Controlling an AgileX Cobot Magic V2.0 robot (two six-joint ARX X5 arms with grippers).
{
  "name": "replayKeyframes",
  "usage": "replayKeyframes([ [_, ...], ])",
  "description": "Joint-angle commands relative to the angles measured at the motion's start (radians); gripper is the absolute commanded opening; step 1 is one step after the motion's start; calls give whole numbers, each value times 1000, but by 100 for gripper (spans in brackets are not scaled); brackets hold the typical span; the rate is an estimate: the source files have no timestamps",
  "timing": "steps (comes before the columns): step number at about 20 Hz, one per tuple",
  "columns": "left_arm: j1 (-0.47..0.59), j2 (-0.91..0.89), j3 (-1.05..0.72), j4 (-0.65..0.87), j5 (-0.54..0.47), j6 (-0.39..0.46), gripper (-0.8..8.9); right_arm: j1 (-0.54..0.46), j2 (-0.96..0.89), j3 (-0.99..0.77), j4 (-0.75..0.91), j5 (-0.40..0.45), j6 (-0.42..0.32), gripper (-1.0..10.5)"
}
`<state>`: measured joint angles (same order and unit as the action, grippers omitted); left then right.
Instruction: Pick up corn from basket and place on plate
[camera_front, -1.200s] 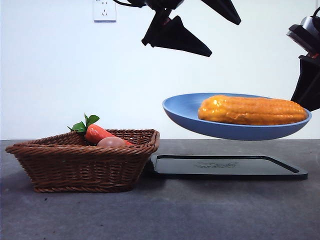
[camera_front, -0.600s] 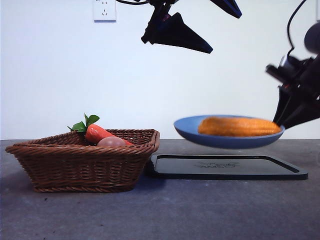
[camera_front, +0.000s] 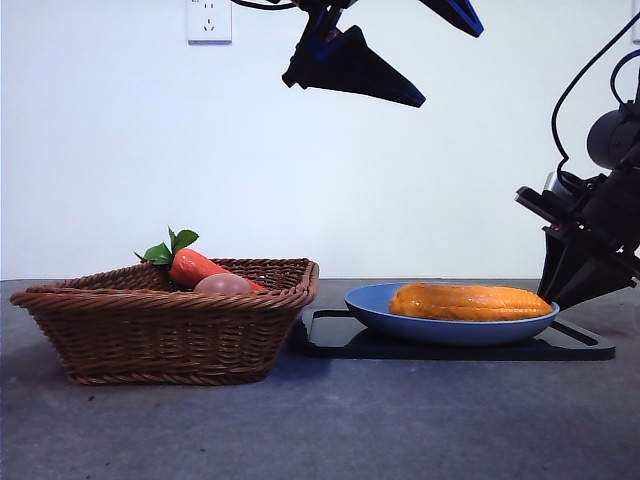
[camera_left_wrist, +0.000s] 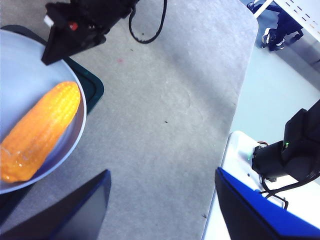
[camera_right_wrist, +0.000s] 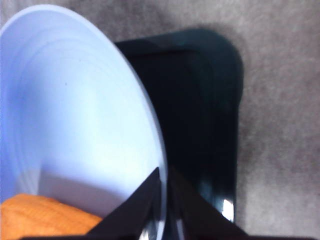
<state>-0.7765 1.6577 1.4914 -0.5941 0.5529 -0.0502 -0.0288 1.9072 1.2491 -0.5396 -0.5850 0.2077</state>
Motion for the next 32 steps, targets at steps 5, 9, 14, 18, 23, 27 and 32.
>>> replayKeyframes([
  [5,-9,14,29,7,3,13,339,20,24,24,0,26,10,161],
  [9,-8,14,29,4,3,13,339,16,8,24,-15,26,9,194],
  [14,1,14,29,-14,2,20,339,-38,-135,25,-87,69,-37,210],
  [18,18,14,29,-19,0,21,339,-60,-325,25,-231,61,-130,210],
  [23,55,14,29,-42,-1,21,338,-5,-539,24,-429,61,-213,210],
  [27,104,14,29,-93,-8,25,324,88,-647,4,-531,62,-239,210],
  [32,150,14,29,-119,-8,25,147,203,-694,-88,-519,62,-239,116],
])
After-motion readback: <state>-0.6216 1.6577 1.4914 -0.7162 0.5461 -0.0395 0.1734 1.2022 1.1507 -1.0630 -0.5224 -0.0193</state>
